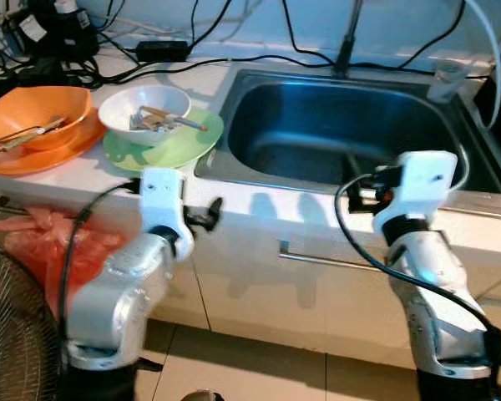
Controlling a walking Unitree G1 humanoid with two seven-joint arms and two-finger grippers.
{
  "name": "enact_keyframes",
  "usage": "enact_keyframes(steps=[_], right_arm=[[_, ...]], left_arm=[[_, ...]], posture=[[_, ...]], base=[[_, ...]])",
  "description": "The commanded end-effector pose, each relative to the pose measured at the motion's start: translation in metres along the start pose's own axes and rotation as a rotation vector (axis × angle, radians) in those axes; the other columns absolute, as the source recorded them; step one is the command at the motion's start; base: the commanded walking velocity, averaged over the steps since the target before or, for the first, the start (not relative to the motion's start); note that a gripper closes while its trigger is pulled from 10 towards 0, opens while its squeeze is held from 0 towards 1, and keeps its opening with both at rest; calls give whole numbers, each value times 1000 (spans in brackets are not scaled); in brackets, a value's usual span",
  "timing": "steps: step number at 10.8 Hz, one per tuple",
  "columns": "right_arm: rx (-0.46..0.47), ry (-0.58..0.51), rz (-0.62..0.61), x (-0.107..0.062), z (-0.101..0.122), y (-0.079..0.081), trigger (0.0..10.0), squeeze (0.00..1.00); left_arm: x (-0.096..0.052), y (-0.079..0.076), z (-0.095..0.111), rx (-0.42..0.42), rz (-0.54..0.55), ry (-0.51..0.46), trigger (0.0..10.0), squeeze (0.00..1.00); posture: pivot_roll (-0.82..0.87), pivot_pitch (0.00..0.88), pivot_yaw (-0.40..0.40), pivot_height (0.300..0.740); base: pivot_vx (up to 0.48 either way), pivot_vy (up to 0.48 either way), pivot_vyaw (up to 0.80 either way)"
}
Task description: Kitchen organization
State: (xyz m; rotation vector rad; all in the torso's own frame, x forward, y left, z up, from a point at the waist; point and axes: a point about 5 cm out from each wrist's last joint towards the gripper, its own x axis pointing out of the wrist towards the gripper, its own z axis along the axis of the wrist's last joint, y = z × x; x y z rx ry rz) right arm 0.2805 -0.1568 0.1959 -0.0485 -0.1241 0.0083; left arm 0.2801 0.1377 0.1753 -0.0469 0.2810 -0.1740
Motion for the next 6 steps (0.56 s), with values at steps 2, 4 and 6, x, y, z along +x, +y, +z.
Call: enact_keyframes(steps=[2,4,6], right_arm=[[-9,27,3,3,-7,1,10000,0],[-6,60,-5,-3,-15,1,10000,0],[-5,79,-37,-11,-24,-9,10000,0]], left_arm=[[4,3,-5,27,1,10,10000,0],[4,16,-33,21,53,22,10000,0],[0,22,-27,35,101,-101,10000,0]], posture=[[64,36,11,740],[55,31,5,740],[44,25,6,740]], base=[[0,0,0],[0,0,0],[0,0,0]])
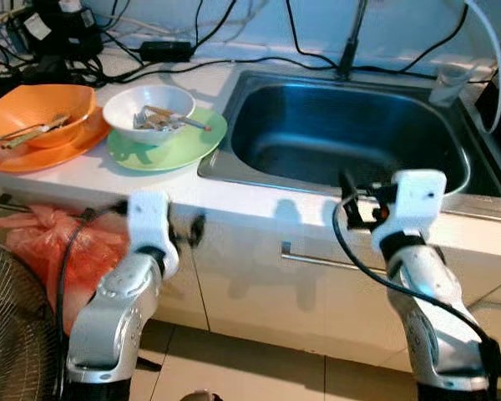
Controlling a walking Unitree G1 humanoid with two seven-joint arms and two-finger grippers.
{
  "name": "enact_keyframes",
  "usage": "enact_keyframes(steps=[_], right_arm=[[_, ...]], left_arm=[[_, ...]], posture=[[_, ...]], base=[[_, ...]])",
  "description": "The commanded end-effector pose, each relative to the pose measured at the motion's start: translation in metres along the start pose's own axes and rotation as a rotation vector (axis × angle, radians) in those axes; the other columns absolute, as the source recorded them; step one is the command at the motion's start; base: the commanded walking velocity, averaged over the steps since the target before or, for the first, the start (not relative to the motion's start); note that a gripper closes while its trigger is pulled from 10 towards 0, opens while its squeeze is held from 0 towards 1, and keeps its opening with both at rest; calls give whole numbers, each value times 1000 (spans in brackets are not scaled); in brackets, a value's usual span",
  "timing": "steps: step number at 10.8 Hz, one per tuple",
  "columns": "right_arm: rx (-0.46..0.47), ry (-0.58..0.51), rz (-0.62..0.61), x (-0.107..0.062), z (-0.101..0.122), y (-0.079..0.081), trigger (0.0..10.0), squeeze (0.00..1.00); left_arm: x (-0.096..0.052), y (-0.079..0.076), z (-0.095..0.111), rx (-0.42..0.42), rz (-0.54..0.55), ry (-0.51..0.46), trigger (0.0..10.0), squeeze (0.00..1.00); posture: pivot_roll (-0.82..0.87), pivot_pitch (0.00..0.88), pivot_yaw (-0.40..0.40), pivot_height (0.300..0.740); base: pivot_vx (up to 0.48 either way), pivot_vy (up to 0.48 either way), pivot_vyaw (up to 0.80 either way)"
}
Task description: Kitchen organization
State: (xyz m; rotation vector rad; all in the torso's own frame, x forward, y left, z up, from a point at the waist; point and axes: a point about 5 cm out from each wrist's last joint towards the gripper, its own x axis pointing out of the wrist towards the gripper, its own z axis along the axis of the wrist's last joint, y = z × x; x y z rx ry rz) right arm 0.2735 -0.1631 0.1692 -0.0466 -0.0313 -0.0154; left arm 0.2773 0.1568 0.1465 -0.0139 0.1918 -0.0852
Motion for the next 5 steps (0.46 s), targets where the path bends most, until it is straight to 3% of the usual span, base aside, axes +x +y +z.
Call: enact_keyframes(steps=[1,5], right_arm=[[5,-5,-42,-2,0,-7,10000,0],[4,1,43,0,-1,4,10000,0]], left_arm=[[-2,5,2,3,39,-49,10000,0],[7,-10,4,-38,-11,-133,10000,0]], posture=[[33,30,1,740],[10,21,-7,740]], base=[[0,0,0],[0,0,0]])
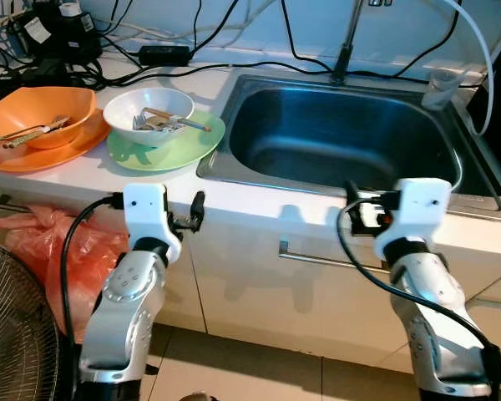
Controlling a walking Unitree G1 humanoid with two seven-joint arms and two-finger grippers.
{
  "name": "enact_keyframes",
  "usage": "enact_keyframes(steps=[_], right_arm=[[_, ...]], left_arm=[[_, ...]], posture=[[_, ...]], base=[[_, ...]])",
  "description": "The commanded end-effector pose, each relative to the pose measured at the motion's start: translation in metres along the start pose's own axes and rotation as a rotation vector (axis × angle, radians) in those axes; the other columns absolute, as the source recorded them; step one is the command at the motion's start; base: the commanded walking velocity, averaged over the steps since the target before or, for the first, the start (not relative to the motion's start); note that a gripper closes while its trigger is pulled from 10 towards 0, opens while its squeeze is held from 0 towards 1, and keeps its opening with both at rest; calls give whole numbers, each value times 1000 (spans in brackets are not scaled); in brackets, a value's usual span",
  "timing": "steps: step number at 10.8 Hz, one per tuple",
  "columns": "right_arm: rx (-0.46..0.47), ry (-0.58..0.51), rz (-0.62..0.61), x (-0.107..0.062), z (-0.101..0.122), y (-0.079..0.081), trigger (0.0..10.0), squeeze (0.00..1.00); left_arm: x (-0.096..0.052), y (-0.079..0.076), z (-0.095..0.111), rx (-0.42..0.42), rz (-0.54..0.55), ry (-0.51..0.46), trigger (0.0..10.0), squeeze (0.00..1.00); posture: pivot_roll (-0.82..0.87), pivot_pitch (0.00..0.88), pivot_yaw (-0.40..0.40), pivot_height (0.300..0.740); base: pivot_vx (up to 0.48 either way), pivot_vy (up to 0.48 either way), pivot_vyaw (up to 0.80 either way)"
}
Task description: Kitchen organization
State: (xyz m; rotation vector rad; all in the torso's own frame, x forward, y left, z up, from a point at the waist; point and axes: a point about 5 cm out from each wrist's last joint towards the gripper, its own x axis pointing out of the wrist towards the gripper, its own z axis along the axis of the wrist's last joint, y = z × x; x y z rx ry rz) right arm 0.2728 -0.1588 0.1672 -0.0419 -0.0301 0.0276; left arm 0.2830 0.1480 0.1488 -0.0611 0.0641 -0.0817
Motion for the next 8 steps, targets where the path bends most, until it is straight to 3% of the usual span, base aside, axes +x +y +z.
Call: enact_keyframes(steps=[1,3,6,8], right_arm=[[15,-7,39,4,4,5,10000,0],[38,-29,115,6,9,20,10000,0],[31,-33,124,8,9,24,10000,0],[29,-36,121,8,9,25,10000,0]], left_arm=[[3,-2,1,-4,-8,-8,10000,0],[16,1,5,6,1,-36,10000,0],[25,-4,10,22,-34,-54,10000,0],[26,-5,10,11,-37,-58,10000,0]], posture=[[12,21,-5,740],[13,19,3,740],[10,20,11,740],[6,25,15,740]], base=[[0,0,0],[0,0,0],[0,0,0],[0,-480,0]])
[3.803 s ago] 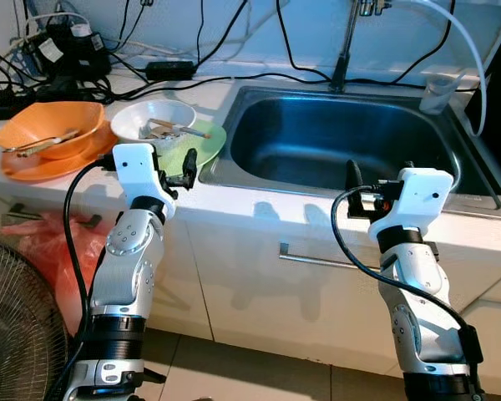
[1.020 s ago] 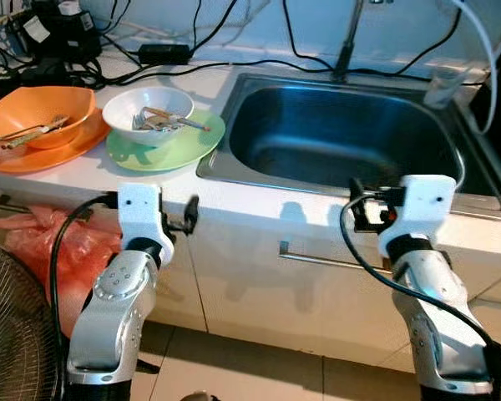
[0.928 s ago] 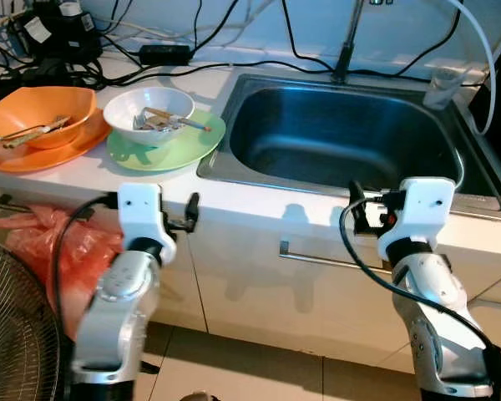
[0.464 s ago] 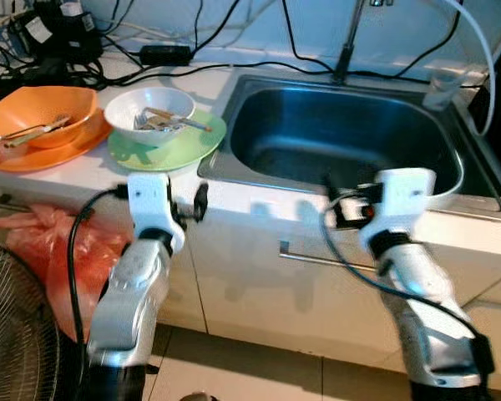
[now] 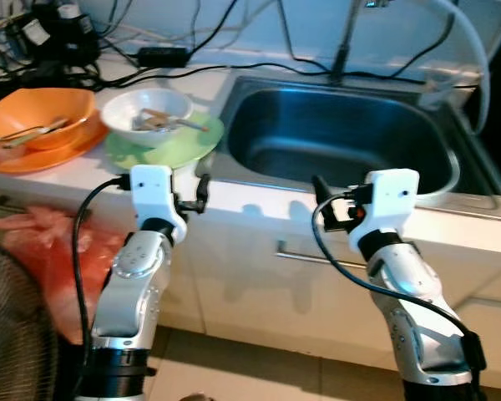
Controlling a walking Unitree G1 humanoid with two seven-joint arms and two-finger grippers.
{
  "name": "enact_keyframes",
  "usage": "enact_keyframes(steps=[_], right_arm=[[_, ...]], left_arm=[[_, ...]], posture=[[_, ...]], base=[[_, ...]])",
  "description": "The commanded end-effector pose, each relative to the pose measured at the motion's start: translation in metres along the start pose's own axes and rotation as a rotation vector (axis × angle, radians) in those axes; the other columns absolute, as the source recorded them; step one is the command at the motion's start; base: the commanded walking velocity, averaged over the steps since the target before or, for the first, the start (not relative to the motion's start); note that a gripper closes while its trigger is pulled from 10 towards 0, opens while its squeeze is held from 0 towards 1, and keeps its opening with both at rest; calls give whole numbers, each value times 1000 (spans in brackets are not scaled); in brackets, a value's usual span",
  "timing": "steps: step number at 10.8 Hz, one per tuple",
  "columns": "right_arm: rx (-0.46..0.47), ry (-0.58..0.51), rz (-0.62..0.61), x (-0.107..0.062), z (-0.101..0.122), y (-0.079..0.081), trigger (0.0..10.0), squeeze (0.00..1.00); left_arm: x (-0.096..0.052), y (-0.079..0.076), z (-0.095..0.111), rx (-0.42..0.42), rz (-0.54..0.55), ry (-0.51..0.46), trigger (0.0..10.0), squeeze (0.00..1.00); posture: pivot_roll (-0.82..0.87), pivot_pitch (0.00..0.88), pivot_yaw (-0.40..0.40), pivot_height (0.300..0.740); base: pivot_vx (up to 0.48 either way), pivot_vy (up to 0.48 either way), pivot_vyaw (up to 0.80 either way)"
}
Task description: Kitchen organization
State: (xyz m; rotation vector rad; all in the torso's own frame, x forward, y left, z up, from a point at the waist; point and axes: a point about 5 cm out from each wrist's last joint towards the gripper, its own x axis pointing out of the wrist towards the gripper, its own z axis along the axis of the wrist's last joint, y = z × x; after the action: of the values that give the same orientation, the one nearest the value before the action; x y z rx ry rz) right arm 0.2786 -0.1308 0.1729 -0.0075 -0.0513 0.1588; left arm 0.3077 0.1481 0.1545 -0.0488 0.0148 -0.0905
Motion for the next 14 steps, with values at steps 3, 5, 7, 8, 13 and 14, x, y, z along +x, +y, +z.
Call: enact_keyframes(steps=[3,5,7,8,13,14], right_arm=[[-12,-7,-10,0,1,-3,10000,0],[-20,-14,-9,1,2,-3,10000,0],[-31,-16,-2,0,3,-3,10000,0],[-41,-41,19,0,6,0,10000,0],[-42,-118,32,0,21,1,10000,0],[-46,-120,34,-1,21,2,10000,0]], left_arm=[[3,-7,1,-1,-29,-10,10000,0],[5,-7,2,-25,-25,-13,10000,0],[5,-6,3,-46,-19,-27,10000,0],[6,-6,6,-59,-20,-36,10000,0],[12,-1,19,-40,-25,-78,10000,0],[13,-2,21,-43,-29,-84,10000,0]], posture=[[6,26,17,740],[3,25,15,740],[-1,23,14,740],[-2,21,14,740],[-3,15,15,740],[-3,14,18,740]], base=[[0,-467,0],[0,-236,0],[0,0,0],[0,0,0],[0,0,165],[341,0,0]])
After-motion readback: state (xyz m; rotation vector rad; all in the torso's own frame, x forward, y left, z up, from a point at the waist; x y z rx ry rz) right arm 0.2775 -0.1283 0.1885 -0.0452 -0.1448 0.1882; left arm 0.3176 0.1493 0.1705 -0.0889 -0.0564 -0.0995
